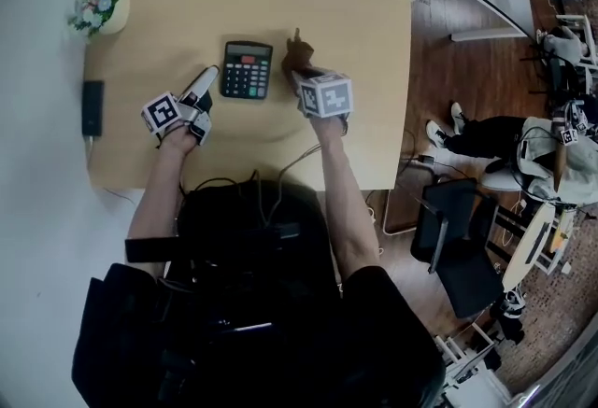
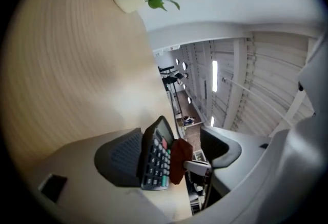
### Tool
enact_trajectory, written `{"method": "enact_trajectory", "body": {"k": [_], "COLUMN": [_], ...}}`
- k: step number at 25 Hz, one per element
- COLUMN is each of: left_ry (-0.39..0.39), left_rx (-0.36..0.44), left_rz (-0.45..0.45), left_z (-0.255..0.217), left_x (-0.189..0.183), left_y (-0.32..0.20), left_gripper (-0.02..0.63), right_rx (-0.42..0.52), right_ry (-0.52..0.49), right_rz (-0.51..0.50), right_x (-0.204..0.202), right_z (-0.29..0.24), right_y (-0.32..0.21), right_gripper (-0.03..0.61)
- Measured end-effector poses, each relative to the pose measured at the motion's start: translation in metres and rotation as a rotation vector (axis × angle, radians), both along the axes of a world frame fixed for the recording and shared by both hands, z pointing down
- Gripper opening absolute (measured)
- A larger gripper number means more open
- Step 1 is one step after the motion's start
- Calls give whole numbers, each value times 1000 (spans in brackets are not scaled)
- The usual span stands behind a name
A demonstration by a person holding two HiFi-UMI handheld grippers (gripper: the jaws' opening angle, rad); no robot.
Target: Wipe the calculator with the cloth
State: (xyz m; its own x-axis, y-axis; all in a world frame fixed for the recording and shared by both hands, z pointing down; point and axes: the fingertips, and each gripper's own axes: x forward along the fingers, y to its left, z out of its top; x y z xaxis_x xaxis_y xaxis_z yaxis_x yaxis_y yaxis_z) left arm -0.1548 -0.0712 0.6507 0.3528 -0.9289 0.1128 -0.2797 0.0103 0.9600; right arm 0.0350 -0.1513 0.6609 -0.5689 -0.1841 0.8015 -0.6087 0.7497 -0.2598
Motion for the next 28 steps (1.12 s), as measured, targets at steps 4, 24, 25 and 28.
{"method": "enact_trajectory", "body": {"k": [4, 24, 25, 28], "left_ry": [24, 97, 111, 111], "left_rx": [-61, -16, -13, -18], "left_rz": [97, 16, 5, -15], "left_z": [14, 11, 12, 14], "left_x": [16, -9, -9, -8], "left_y": [-13, -74, -73, -71], "left_gripper": [345, 325, 308, 296], "right_rx": [-158, -103, -97, -78], "right_ry": [-85, -144, -149, -150], "right_rz": [-5, 61, 56, 25], "right_x": [-29, -67, -69, -76], "right_z": [34, 27, 27, 29], "right_y": [32, -42, -43, -46], "right_gripper": [43, 44, 44, 43]}}
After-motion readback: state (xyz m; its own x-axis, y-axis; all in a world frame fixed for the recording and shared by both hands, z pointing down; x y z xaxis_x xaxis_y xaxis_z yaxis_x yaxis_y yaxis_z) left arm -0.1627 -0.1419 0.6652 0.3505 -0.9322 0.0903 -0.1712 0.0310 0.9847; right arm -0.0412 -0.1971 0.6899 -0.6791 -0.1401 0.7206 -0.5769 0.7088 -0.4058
